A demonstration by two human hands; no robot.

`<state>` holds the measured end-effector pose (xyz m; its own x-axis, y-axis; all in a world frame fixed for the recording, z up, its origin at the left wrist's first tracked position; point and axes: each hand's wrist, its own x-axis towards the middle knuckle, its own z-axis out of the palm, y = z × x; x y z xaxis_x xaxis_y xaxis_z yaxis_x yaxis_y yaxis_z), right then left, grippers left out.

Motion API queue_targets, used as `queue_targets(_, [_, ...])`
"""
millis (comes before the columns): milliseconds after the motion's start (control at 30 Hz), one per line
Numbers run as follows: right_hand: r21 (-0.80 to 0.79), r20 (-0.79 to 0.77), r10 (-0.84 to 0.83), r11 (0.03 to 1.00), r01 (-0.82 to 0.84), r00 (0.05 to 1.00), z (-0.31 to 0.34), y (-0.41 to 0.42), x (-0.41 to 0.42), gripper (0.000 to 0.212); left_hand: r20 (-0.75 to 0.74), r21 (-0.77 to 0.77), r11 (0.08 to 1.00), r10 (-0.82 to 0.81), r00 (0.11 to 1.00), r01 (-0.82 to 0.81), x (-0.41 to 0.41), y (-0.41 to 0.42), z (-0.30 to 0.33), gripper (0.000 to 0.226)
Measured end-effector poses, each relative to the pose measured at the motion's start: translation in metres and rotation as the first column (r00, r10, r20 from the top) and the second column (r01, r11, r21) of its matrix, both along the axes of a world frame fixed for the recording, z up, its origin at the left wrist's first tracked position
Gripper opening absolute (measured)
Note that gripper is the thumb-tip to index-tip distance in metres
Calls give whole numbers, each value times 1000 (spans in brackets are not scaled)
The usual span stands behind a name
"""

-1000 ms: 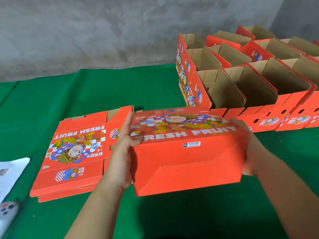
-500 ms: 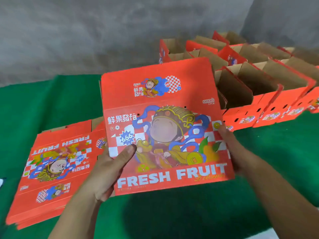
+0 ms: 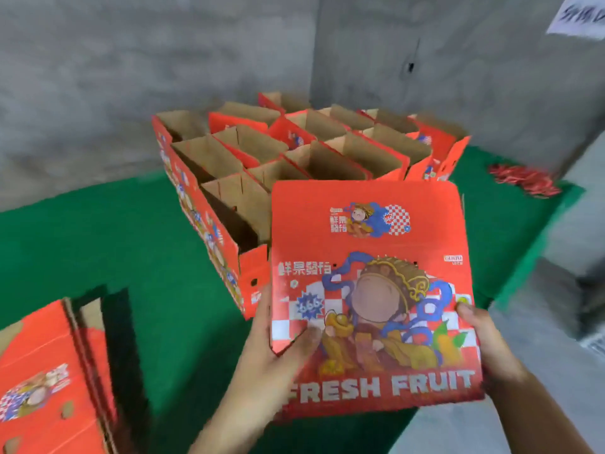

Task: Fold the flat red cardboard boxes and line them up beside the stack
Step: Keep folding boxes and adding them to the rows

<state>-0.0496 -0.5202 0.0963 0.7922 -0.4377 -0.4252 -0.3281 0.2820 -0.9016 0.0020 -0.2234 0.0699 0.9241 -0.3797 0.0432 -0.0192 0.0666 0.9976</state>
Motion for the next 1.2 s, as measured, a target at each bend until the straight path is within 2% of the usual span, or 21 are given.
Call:
queue_targets(67, [119, 50, -90, 989, 83, 995, -8, -24, -2, 37, -9, 22, 1000, -3, 1000, 3, 14, -38, -7, 64])
queue_targets(100, [191, 89, -88, 979, 69, 992, -10, -39, -7, 55, -26, 46, 999, -17, 1000, 18, 24, -62, -10, 58])
queue_targets(133, [207, 101, -55, 978, 33, 993, -10, -53, -8, 74, -56, 41, 999, -8, 998, 10, 35, -86, -14, 51])
queue_targets(233, [144, 187, 17, 988, -45, 982, -18, -104, -1, 103, -104, 94, 996, 11, 995, -1, 70, -155, -27, 42])
queue_targets(267, [98, 220, 16, 994, -39, 975, -24, -123, 1, 105, -107, 127, 992, 4, 994, 10, 79, -180, -29, 44])
queue_targets(367, [-56, 321, -142, 984, 169, 936, -50, -181, 15, 62, -18, 315, 949, 19, 1000, -12, 103, -258, -34, 67])
queue_targets(400, [-86, 351, -169, 974, 211, 921, -58, -198, 20, 56, -10, 366, 930, 37, 999, -31, 111, -283, -32, 76])
queue_targets(467, [-138, 388, -197, 953, 268, 900, -64, -227, 37, 59, -41, 401, 916, 28, 999, -10, 127, -333, -26, 80])
queue_targets(533, [-212, 387, -220, 924, 318, 895, -68, -254, 58, 75, -109, 350, 930, -76, 991, 110, 140, -380, -18, 67])
queue_targets(600, [-329, 399, -263, 853, 406, 878, -74, -276, 79, 94, -182, 257, 930, -221, 958, 263, 149, -423, -12, 46])
queue_targets(700, [-563, 345, -369, 654, 505, 863, -80, -298, 114, 115, -187, 163, 908, -356, 915, 387, 163, -481, -1, 63])
queue_targets(767, [-712, 363, -455, 428, 557, 813, -82, -312, 140, 115, -159, 124, 896, -406, 900, 427, 175, -515, 4, 69])
queue_targets(800, [-737, 384, -489, 349, 579, 783, -83, -318, 153, 114, -149, 113, 889, -425, 893, 443, 182, -528, 6, 72])
queue_targets(833, [-745, 386, -513, 317, 587, 767, -81, -324, 167, 113, -147, 114, 886, -433, 889, 450, 190, -540, 7, 75])
queue_targets(900, [-754, 350, -517, 339, 563, 781, -83, -341, 197, 114, -148, 137, 890, -416, 897, 436, 211, -559, 7, 85])
queue_targets(1000, [-772, 329, -424, 394, 499, 844, -92, -367, 244, 114, -166, 169, 898, -380, 910, 406, 256, -576, -2, 96])
queue_targets(1100, [-808, 263, -255, 469, 357, 930, -116, -385, 281, 118, -193, 330, 853, -359, 913, 405, 300, -578, -14, 104])
queue_targets(1200, [-820, 161, -140, 532, 212, 977, -146, -405, 309, 132, -186, 454, 793, -363, 913, 407, 336, -577, -28, 96])
